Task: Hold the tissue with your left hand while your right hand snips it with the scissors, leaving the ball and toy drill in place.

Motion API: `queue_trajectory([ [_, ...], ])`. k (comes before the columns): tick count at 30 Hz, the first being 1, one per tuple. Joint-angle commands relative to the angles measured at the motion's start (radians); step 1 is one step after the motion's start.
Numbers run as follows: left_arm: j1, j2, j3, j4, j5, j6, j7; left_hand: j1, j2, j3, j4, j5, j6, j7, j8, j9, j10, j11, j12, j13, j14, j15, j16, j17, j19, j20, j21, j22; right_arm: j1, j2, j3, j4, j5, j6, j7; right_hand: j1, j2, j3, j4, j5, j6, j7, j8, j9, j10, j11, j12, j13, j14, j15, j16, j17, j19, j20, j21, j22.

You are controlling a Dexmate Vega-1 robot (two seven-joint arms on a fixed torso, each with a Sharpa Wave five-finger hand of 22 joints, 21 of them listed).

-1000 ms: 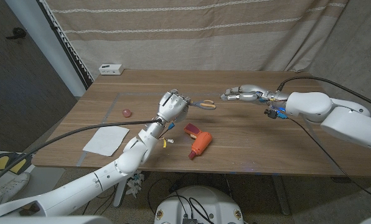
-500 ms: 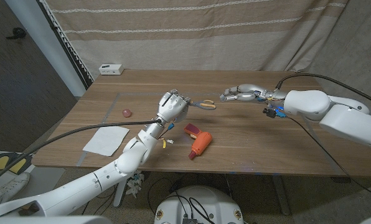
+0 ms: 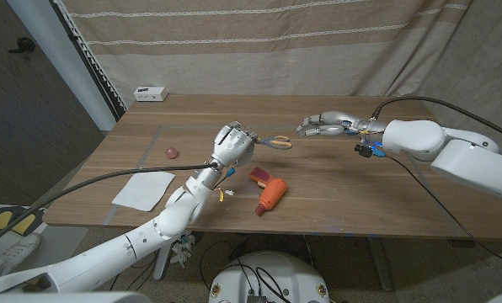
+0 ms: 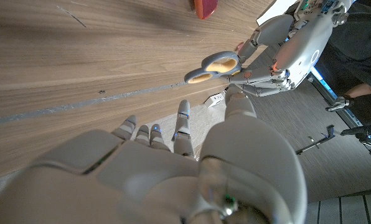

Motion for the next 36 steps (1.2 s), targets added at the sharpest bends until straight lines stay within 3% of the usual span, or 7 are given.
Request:
queue_trajectory([
  [1, 0.005, -0.002, -0.001, -0.003, 0.006, 0.007, 0.003, 0.001, 0.005, 0.008, 0.002, 0.001, 0.004, -0.004, -0.002, 0.000, 0.008, -0.002, 0.002, 0.004, 0.002, 0.000, -0.003, 0.001, 0.001, -0.080, 0.006, 0.001, 0.003, -0.003, 0.002, -0.013, -0.016, -0.001, -0.003, 0.019, 0.001, 0.008, -0.005, 0.002, -0.001, 0.014, 0.007, 0.006, 0.000, 0.002, 0.002, 0.002, -0.104, -0.008, 0.001, 0.001, 0.004, -0.006, -0.001, 0.001],
  [9, 0.002, -0.001, 0.005, -0.002, 0.015, 0.003, -0.003, 0.001, 0.004, 0.008, 0.002, 0.001, 0.002, -0.004, -0.005, -0.003, 0.009, -0.002, 0.003, 0.006, 0.005, 0.000, -0.002, 0.002, 0.000, -0.080, 0.008, 0.000, -0.005, -0.007, 0.011, -0.019, -0.016, 0.005, -0.008, 0.025, -0.003, 0.011, -0.005, 0.003, 0.000, 0.010, 0.009, 0.010, 0.003, 0.001, 0.003, 0.002, -0.101, -0.010, 0.002, 0.001, 0.007, -0.009, 0.000, 0.001],
  [12, 0.001, 0.003, 0.005, -0.006, 0.018, -0.001, -0.005, 0.000, 0.004, 0.007, 0.002, 0.001, -0.002, -0.005, -0.007, -0.004, 0.008, -0.002, 0.002, 0.006, 0.005, 0.000, -0.002, 0.002, 0.000, -0.080, 0.009, 0.000, -0.004, -0.007, 0.011, -0.018, -0.019, 0.007, -0.006, 0.035, -0.013, 0.014, -0.007, 0.007, -0.002, 0.012, 0.010, 0.017, 0.016, -0.002, 0.008, 0.002, -0.089, -0.012, 0.004, 0.000, 0.031, -0.016, 0.007, 0.000],
  [36, 0.001, 0.006, 0.002, 0.001, 0.004, -0.016, 0.020, -0.002, 0.005, 0.006, 0.003, 0.000, -0.002, -0.006, -0.009, -0.008, 0.007, -0.002, 0.001, 0.009, 0.005, 0.000, -0.002, 0.002, -0.002, -0.080, 0.012, 0.000, 0.051, 0.023, -0.028, -0.035, -0.068, -0.020, 0.012, 0.059, -0.013, 0.024, -0.008, 0.016, 0.002, 0.000, 0.016, 0.030, 0.017, -0.005, 0.008, 0.002, -0.086, -0.013, 0.002, 0.000, 0.025, -0.015, 0.000, 0.000],
])
